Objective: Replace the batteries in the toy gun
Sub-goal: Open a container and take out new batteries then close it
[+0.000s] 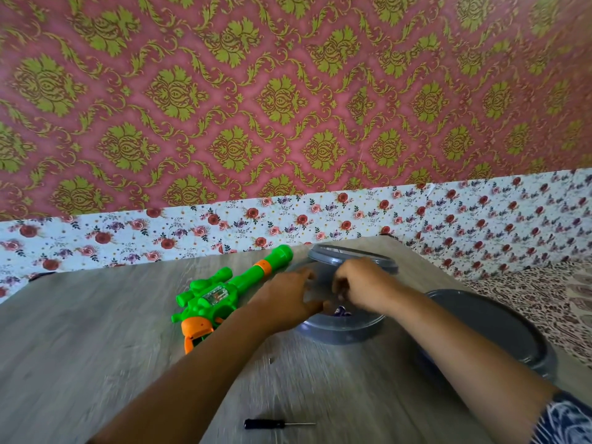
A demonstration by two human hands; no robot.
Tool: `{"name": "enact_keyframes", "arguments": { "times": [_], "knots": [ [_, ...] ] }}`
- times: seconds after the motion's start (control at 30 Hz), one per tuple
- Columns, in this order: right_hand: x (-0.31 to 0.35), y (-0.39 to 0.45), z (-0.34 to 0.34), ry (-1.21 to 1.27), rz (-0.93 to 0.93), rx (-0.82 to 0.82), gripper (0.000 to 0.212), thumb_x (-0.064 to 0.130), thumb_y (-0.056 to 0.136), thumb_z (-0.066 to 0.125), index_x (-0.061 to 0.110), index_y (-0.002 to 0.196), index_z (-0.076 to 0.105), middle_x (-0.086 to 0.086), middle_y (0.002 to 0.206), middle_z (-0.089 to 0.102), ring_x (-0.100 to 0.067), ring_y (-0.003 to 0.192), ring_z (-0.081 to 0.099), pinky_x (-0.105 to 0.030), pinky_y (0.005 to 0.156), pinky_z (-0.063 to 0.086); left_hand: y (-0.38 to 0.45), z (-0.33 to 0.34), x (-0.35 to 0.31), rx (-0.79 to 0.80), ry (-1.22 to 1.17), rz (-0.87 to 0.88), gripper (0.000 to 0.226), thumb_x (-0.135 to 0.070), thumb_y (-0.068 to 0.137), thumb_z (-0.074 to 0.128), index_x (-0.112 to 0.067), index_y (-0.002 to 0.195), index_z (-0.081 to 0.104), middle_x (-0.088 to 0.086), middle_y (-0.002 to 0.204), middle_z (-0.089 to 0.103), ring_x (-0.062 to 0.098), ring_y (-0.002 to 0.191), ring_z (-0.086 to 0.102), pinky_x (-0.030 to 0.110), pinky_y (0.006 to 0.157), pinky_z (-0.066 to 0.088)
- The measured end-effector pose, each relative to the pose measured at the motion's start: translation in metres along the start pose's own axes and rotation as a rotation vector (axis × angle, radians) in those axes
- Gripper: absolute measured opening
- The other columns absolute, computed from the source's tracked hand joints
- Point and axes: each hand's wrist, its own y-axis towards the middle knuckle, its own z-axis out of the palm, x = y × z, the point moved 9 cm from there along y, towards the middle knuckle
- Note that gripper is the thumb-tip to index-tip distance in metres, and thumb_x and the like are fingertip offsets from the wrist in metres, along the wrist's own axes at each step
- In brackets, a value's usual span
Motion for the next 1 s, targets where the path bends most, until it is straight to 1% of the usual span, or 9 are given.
{"name": "enact_keyframes", "arguments": {
  "times": [0.1,0.17,0.3,0.43,0.53,0.67,0.83,0.93,1.0],
  "knots": [
    [-0.005,-0.001,-0.033,0.084,-0.005,-0.248,0.014,0.009,0.086,0.061,0.018,0.089,0.072,0.002,0.093,0.070,-0.014,0.082,0.064,-0.029,0.074,0.051,-0.008,-0.005,0.005,-0.049,0.022,0.005,0.067,-0.050,0.079,0.064,-0.021,0.136,0.043,-0.001,0.138,0.049,0.016,0.124,0.047,0.030,0.102,0.039],
    [-0.015,0.000,-0.040,0.064,0.028,-0.305,0.012,0.013,0.084,0.065,0.019,0.095,0.069,-0.001,0.097,0.070,-0.015,0.082,0.063,-0.032,0.075,0.054,-0.014,-0.008,0.009,-0.097,0.017,-0.005,0.067,-0.053,0.076,0.066,-0.024,0.134,0.046,-0.003,0.139,0.048,0.014,0.125,0.045,0.028,0.102,0.037],
    [-0.029,0.007,-0.028,-0.173,0.101,-0.217,0.046,0.020,0.082,0.069,0.013,0.125,0.054,-0.006,0.122,0.059,-0.023,0.110,0.056,-0.035,0.089,0.049,-0.023,-0.009,0.016,-0.184,-0.063,-0.047,0.069,-0.052,0.073,0.070,-0.024,0.133,0.047,-0.005,0.141,0.043,0.012,0.129,0.040,0.024,0.103,0.034],
    [-0.027,0.008,-0.025,-0.326,0.116,-0.220,0.041,0.027,0.080,0.069,0.013,0.117,0.057,-0.005,0.111,0.062,-0.023,0.102,0.058,-0.034,0.080,0.049,-0.027,0.001,0.023,-0.197,-0.084,-0.108,0.074,-0.052,0.074,0.069,-0.019,0.136,0.043,-0.001,0.141,0.044,0.014,0.128,0.041,0.024,0.102,0.035],
    [-0.019,0.007,-0.026,-0.388,0.097,-0.236,0.037,0.021,0.083,0.067,0.011,0.116,0.054,-0.006,0.113,0.059,-0.025,0.105,0.055,-0.037,0.083,0.048,-0.029,0.006,0.027,-0.219,-0.127,-0.155,0.083,-0.050,0.075,0.069,-0.017,0.142,0.032,0.000,0.145,0.039,0.016,0.132,0.038,0.025,0.104,0.034],
    [0.008,-0.003,-0.024,-0.442,-0.028,-0.237,0.038,0.018,0.087,0.060,0.009,0.122,0.050,-0.009,0.118,0.055,-0.026,0.107,0.052,-0.039,0.086,0.049,-0.031,0.009,0.028,-0.264,-0.208,-0.158,0.087,-0.046,0.074,0.072,-0.018,0.143,0.026,0.001,0.143,0.039,0.017,0.131,0.038,0.026,0.102,0.036],
    [0.043,-0.029,-0.023,-0.473,-0.131,-0.229,0.037,0.022,0.089,0.055,0.008,0.122,0.048,-0.009,0.120,0.053,-0.026,0.107,0.054,-0.036,0.080,0.050,-0.033,0.015,0.033,-0.305,-0.335,-0.148,0.105,-0.042,0.069,0.077,-0.016,0.148,0.011,0.002,0.149,0.032,0.018,0.136,0.033,0.025,0.104,0.032],
    [0.063,-0.039,-0.014,-0.451,-0.203,-0.194,0.037,0.025,0.089,0.055,0.009,0.122,0.047,-0.007,0.122,0.049,-0.026,0.111,0.051,-0.036,0.083,0.048,-0.036,0.013,0.033,-0.349,-0.382,-0.135,0.102,-0.037,0.068,0.080,-0.017,0.146,0.017,0.002,0.146,0.035,0.017,0.134,0.034,0.014,0.096,0.027],
    [0.075,-0.042,-0.008,-0.462,-0.251,-0.183,0.037,0.025,0.088,0.055,0.010,0.121,0.046,-0.007,0.122,0.048,-0.026,0.112,0.050,-0.037,0.079,0.046,-0.037,0.012,0.032,-0.351,-0.372,-0.121,0.095,-0.034,0.069,0.079,-0.018,0.144,0.022,0.001,0.144,0.038,0.018,0.134,0.035,0.018,0.098,0.030]
  ]
}}
